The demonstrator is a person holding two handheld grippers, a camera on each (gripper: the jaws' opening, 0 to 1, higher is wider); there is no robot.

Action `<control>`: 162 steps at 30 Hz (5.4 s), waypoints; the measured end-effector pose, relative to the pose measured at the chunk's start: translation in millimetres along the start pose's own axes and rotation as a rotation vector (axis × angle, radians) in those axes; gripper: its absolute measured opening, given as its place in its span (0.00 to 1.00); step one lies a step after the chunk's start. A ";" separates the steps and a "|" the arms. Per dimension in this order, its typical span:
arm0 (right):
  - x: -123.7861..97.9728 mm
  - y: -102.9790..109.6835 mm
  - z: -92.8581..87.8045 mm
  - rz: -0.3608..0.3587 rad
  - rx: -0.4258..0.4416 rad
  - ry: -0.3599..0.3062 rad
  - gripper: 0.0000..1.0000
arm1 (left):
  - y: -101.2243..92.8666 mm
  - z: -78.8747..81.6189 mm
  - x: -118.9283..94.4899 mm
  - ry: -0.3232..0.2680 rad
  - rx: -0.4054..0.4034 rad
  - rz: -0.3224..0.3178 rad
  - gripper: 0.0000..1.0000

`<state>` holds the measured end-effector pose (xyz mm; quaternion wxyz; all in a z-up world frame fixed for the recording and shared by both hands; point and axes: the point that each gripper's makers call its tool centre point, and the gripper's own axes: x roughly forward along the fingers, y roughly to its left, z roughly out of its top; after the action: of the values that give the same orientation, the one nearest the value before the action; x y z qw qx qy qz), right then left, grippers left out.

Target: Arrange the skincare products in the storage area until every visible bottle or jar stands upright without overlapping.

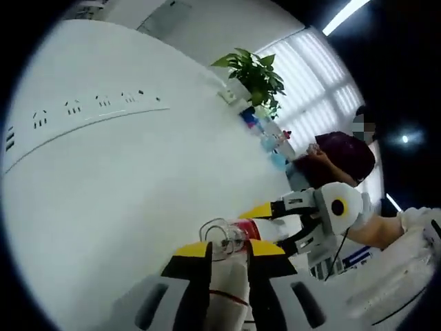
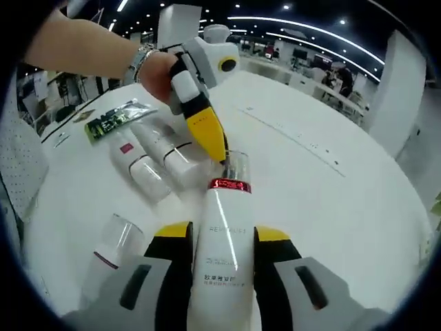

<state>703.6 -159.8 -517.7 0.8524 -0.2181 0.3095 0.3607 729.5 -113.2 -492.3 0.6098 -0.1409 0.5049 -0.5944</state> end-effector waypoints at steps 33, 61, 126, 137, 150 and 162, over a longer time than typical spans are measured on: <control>-105.9 -14.6 37.9 -0.345 0.266 -0.368 0.23 | -112.5 30.9 -72.3 -0.660 0.347 0.097 0.23; -128.8 85.1 -102.4 -0.243 0.245 0.199 0.00 | -99.0 -171.0 -17.8 0.034 0.565 0.616 0.00; -143.6 17.2 -42.5 -0.208 0.330 -0.193 0.24 | -82.8 -62.4 -51.9 -0.135 0.498 0.592 0.24; -77.8 3.6 -16.6 -0.144 0.123 -0.016 0.37 | -34.8 -2.9 -28.8 -0.125 0.452 0.527 0.33; -44.1 4.6 -30.8 -0.035 -0.069 0.192 0.29 | -8.1 -4.5 5.1 0.039 0.380 0.400 0.40; -67.5 -17.6 -56.2 0.076 -0.285 0.213 0.29 | -17.0 -12.9 26.4 0.173 0.765 0.369 0.38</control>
<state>659.1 -237.0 -509.0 0.7609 -0.3619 0.3518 0.4077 703.7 -134.9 -496.8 0.6697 0.2381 0.3144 -0.6293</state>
